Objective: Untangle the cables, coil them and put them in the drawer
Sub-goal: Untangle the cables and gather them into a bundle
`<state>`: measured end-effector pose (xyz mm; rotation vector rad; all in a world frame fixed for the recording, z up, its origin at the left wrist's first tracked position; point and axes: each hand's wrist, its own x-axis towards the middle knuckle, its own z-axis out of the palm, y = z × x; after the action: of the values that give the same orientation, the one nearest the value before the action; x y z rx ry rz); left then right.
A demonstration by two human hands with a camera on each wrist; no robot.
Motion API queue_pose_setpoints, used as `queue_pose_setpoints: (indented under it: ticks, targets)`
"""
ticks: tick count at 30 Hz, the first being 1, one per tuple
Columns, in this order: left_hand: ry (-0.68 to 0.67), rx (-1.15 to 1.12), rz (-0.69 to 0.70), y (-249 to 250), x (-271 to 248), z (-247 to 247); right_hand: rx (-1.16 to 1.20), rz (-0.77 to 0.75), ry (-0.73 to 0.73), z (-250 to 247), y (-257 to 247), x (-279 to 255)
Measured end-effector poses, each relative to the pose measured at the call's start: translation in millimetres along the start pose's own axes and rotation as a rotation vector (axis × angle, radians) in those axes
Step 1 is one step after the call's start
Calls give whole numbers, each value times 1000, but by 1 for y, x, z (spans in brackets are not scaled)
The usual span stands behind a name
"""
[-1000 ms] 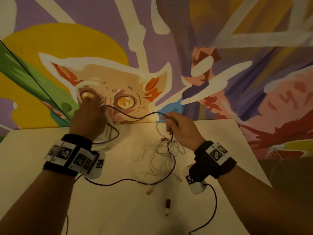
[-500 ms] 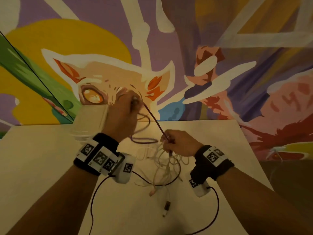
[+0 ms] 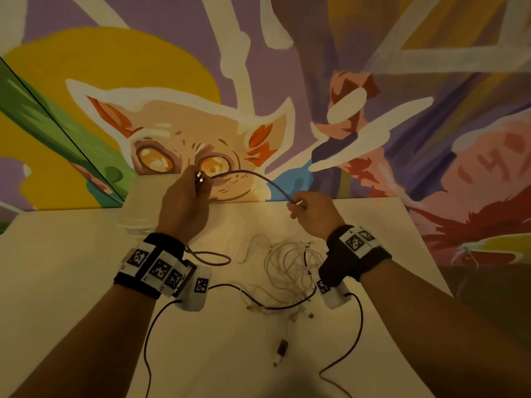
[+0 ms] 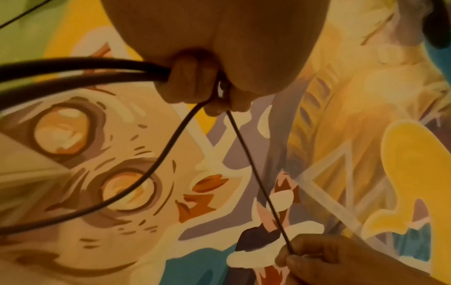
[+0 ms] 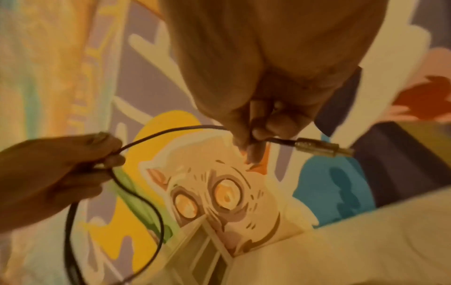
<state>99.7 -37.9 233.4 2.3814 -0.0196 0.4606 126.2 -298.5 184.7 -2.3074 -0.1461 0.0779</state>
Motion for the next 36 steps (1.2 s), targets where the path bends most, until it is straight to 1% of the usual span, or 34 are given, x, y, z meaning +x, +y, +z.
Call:
queue_pose_setpoints:
  ticks: [3, 5, 6, 8, 9, 10, 12, 13, 14, 16, 17, 19, 20, 23, 25, 26, 27, 29, 31, 33, 36]
  targets:
    - [37, -40, -58, -17, 1, 10, 24, 48, 74, 2, 16, 1]
    - [76, -59, -157, -23, -4, 14, 15, 52, 51, 8, 26, -8]
    - [81, -69, -222, -23, -8, 16, 3, 42, 16, 14, 29, -15]
    - [58, -142, -368, -27, -20, 23, 18, 26, -135, 26, 32, -34]
    - [40, -193, -432, -29, -25, 28, 24, 11, -253, 35, 30, -45]
    - [21, -254, -489, -34, -30, 33, 7, -14, -399, 46, 28, -55]
    - [-33, -402, -601, -43, -41, 40, -116, -38, -701, 76, 28, -74]
    - [-65, -486, -642, -46, -47, 42, -183, -14, -798, 92, 32, -82]
    - [-92, -569, -671, -48, -52, 44, -228, 21, -835, 108, 40, -88]
    - [-138, -702, -698, -49, -61, 44, -320, 83, -805, 131, 60, -98]
    - [-169, -723, -697, -50, -64, 43, -393, 90, -790, 138, 70, -104]
    - [-237, -698, -684, -51, -72, 42, -559, 48, -776, 144, 91, -115]
    - [-269, -673, -672, -52, -75, 42, -604, 26, -762, 144, 101, -120]
    - [-319, -624, -661, -56, -85, 42, -558, 82, -738, 140, 131, -128]
    - [-334, -608, -665, -59, -89, 44, -442, 157, -729, 131, 138, -123]
    - [-344, -604, -661, -60, -90, 45, -373, 195, -683, 124, 139, -118]
    - [-353, -600, -656, -61, -90, 46, -320, 234, -597, 116, 140, -112]
    - [-362, -593, -641, -62, -90, 48, -217, 306, -369, 97, 143, -98]
    - [-364, -588, -639, -63, -90, 52, -98, 350, -199, 79, 148, -90]
    - [-373, -592, -649, -62, -90, 56, -90, 341, -123, 66, 158, -89]
    - [-378, -603, -672, -60, -91, 62, -180, 315, -93, 57, 167, -99]
